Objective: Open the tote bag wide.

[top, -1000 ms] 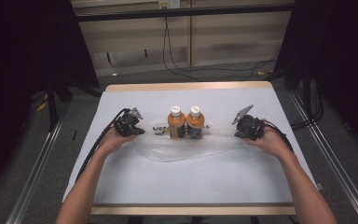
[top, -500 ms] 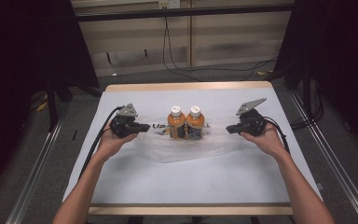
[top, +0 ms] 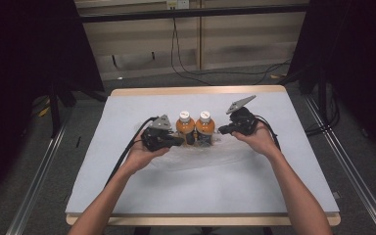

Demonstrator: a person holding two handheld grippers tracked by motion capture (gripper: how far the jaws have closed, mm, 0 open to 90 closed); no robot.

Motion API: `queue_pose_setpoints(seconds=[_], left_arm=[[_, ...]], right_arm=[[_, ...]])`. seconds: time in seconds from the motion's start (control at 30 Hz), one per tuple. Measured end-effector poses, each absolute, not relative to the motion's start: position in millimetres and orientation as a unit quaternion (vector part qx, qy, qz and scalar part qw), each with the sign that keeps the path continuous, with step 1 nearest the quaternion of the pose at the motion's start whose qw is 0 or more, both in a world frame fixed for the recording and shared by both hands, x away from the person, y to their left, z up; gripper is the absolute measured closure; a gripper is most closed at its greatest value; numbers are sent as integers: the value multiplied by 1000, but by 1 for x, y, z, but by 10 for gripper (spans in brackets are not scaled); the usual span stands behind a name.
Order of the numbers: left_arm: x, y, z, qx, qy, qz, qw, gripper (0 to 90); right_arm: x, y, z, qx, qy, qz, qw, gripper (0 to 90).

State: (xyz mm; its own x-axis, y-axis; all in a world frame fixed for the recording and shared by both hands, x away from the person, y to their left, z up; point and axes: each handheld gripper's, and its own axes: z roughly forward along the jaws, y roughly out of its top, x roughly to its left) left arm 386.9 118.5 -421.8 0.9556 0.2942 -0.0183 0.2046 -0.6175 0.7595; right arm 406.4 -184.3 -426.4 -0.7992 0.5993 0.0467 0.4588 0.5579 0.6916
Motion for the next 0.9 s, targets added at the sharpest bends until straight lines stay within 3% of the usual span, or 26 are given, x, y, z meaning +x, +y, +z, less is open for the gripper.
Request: queue_pose_setpoints(seconds=[0.53,0.9], left_arm=[[379,71,-453,925,113,64,356,900],[375,71,-472,937,110,59,327,900]], right_arm=[[430,-167,-458,319,885,332,69,900],[445,-156,-475,344,880,325,32,900]])
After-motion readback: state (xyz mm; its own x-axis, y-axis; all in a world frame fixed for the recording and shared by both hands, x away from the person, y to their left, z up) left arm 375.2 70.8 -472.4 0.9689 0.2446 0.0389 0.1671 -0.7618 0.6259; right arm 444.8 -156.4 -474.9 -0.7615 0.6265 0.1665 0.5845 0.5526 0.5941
